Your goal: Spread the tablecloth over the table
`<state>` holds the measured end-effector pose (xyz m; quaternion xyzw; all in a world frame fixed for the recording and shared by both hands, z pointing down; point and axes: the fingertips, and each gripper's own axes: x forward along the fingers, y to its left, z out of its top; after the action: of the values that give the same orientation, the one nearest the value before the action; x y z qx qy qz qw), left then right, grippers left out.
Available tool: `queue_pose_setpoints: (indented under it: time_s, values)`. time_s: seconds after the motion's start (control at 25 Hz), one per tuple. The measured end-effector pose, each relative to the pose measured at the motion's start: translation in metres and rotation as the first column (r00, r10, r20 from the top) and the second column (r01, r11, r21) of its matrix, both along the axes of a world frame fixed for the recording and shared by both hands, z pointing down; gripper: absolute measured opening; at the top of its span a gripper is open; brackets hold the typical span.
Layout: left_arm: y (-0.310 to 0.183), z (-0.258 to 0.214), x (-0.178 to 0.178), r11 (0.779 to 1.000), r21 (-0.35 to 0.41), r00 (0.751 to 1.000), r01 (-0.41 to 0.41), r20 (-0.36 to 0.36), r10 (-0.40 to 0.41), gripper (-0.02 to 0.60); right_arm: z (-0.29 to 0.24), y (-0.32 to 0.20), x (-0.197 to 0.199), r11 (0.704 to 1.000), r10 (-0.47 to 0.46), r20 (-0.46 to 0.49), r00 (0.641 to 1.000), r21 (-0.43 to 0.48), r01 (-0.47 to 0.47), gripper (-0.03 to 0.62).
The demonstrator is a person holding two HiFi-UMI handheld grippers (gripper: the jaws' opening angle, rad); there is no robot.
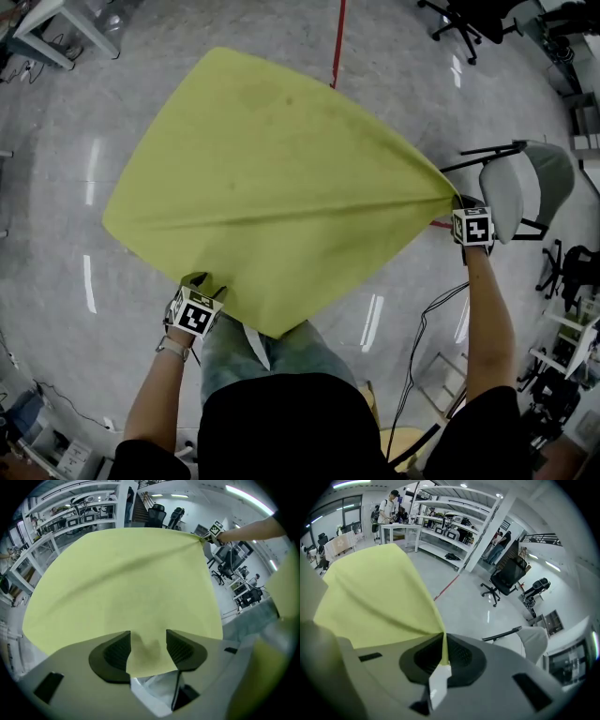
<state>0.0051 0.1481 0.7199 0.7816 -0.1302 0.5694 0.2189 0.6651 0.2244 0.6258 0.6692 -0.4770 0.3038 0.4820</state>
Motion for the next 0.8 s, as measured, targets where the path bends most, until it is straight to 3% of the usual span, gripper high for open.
queue_pose_setpoints:
  time_s: [0.32,0.52,0.68,0.8]
  values:
    - [0.009,0.003,0.021,0.999,-0.024,0.999,-0.048,-0.004,0.047,0.238,0.001,0.033,0.040,0.987,0.157,-0.035,0.987,-0.023,-0.158,0.014]
    - [0.004,0.004,0.021,0.999,-0.011,0.999,-0.041,0.009,0.042,0.238,0.010,0.035,0.030,0.987,0.162,-0.042,0.986,-0.015,-0.163,0.014]
    - [0.001,0.006,0.020,0.997,0.033,0.993,-0.074,0.098,0.070,0.186,0.019,0.037,0.023,0.988,0.146,-0.058,0.988,-0.040,-0.148,0.029]
    - [-0.002,0.009,0.020,0.996,0.015,0.984,-0.092,0.155,0.088,0.170,0.020,0.037,0.021,0.987,0.154,-0.069,0.986,-0.029,-0.157,0.076]
